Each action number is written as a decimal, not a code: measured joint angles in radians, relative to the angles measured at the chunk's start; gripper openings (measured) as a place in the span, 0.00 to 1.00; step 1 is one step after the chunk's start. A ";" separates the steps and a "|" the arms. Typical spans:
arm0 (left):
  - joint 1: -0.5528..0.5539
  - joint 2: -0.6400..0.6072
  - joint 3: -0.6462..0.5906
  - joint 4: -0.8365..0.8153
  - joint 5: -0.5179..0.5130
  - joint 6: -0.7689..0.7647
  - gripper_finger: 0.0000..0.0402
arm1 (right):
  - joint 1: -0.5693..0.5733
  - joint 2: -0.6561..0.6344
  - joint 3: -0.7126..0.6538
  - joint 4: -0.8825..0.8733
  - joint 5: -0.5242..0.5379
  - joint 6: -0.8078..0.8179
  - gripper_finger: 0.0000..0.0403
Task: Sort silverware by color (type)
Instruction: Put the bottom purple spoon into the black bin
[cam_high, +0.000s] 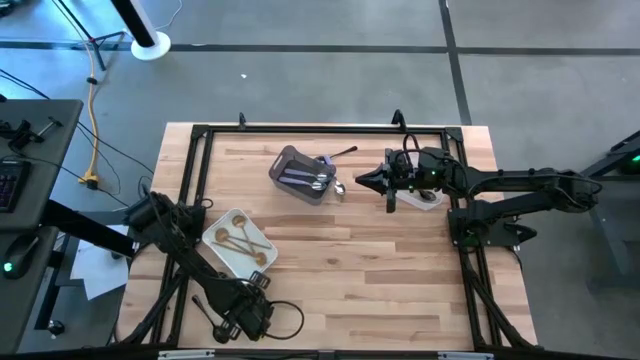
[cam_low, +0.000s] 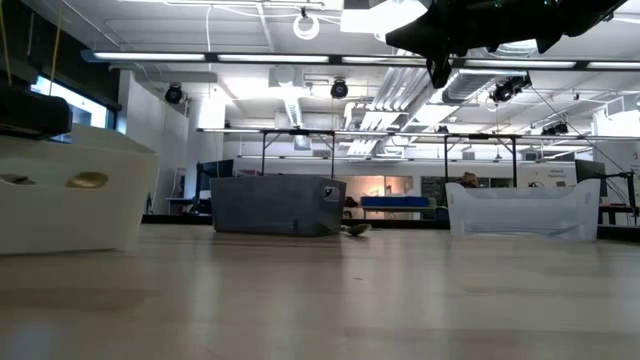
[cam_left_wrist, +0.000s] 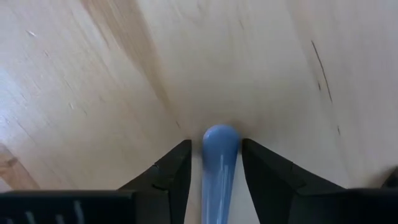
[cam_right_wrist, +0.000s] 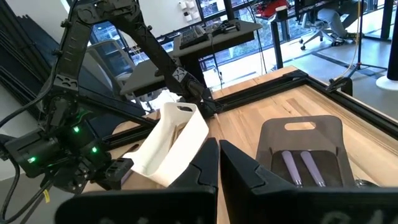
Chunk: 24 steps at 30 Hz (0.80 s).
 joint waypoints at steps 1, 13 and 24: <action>0.000 0.000 0.000 0.000 0.000 0.000 0.31 | 0.000 0.000 0.000 0.000 0.000 0.000 0.00; 0.001 0.001 0.012 -0.025 -0.005 0.001 0.30 | 0.000 0.000 0.000 -0.012 0.000 0.000 0.00; 0.001 -0.007 0.026 -0.044 -0.019 0.022 0.30 | 0.000 0.000 0.000 -0.034 0.000 0.000 0.00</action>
